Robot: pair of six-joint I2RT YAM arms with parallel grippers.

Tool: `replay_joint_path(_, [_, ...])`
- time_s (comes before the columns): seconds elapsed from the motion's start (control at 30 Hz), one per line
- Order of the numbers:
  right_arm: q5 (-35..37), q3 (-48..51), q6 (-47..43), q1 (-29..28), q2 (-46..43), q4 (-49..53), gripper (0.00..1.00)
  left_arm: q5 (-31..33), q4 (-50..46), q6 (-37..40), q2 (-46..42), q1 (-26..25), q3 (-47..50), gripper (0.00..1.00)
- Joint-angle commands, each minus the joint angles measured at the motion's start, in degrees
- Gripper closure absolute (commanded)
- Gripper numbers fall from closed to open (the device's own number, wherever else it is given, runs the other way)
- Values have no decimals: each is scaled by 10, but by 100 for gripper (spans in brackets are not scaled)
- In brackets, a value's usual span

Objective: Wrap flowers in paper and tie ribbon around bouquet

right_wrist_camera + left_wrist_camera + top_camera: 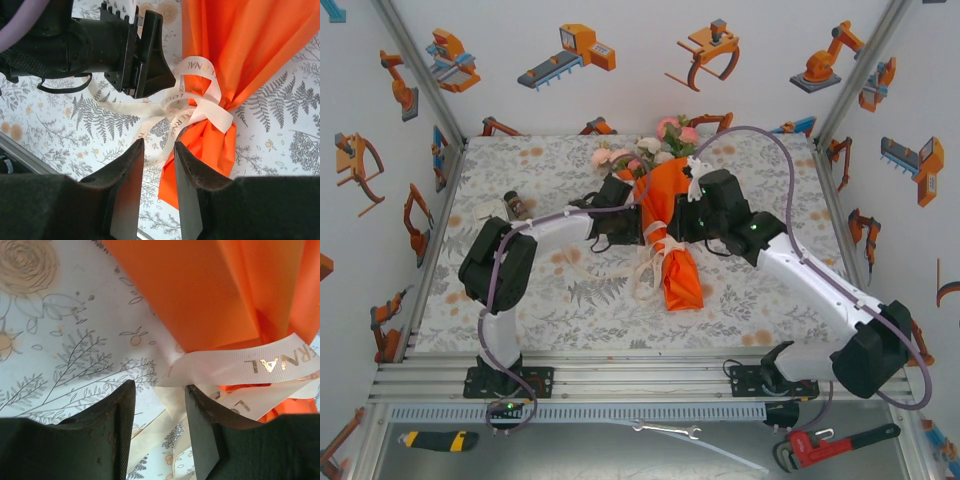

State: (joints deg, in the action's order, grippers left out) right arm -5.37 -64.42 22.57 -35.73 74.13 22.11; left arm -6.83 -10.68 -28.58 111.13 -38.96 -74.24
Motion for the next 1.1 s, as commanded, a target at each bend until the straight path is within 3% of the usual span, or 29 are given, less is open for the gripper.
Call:
replay_joint_path(0.0, [25,5,25,-2,-6,7,67,-39,-2,11,23,0,-21,55])
replay_joint_path(0.2, [43,17,87,-33,-17,10,65,-13,-11,-7,30,-1,-24,69])
replay_joint_path(0.27, [59,32,105,-56,-23,-8,64,-16,-11,-14,30,2,-23,80])
replay_joint_path(0.33, [76,48,134,-74,-25,-26,64,-35,-13,-25,24,4,-26,98])
replay_joint_path(0.37, [84,53,144,-79,-22,-33,64,-43,-14,-36,18,7,-26,100])
replay_joint_path(0.5, [137,78,166,-91,-2,-49,62,-97,0,-124,-27,24,-3,100])
replay_joint_path(0.6, [138,100,136,-91,15,-96,68,-135,2,-173,-40,32,1,100])
replay_joint_path(0.7, [149,102,106,-90,36,-115,74,-150,2,-185,-38,35,-4,100])
replay_joint_path(0.9, [156,96,105,-86,68,-122,75,-184,32,-228,-20,48,-1,100])
replay_joint_path(1.07, [147,88,110,-80,105,-133,76,-159,10,-197,-23,49,-9,100])
